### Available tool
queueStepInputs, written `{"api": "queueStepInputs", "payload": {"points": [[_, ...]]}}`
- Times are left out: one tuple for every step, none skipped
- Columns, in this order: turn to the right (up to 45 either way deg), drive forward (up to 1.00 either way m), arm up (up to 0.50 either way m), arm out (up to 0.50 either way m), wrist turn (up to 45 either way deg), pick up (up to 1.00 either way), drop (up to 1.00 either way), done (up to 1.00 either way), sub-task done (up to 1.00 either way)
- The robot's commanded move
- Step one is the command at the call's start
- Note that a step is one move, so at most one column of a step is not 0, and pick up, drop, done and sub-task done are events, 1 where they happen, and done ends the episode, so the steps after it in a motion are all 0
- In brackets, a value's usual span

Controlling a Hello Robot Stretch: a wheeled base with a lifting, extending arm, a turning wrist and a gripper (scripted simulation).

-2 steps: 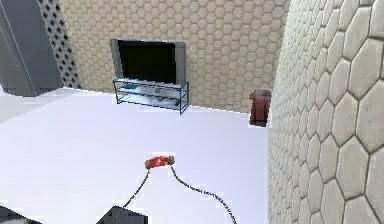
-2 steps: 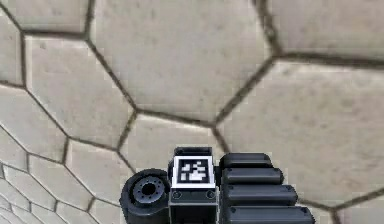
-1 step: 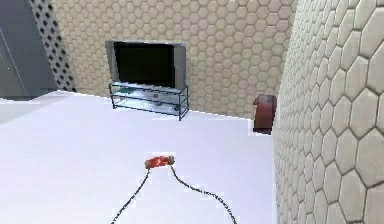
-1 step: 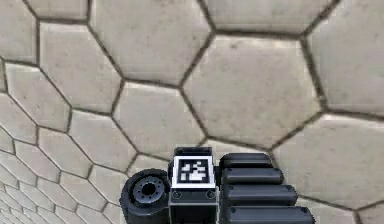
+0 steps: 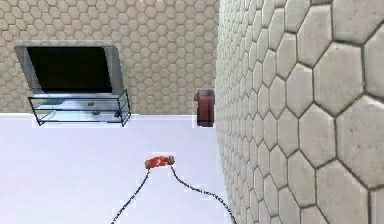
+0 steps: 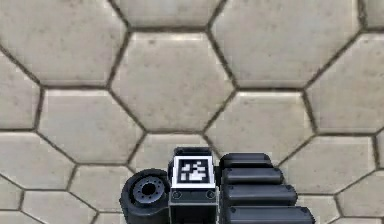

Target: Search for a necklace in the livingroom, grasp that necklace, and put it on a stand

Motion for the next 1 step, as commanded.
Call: {"api": "queueStepInputs", "payload": {"points": [[0.0,0.45,0.0,0.0,0.0,0.0,0.0,0.0,0.0]]}}
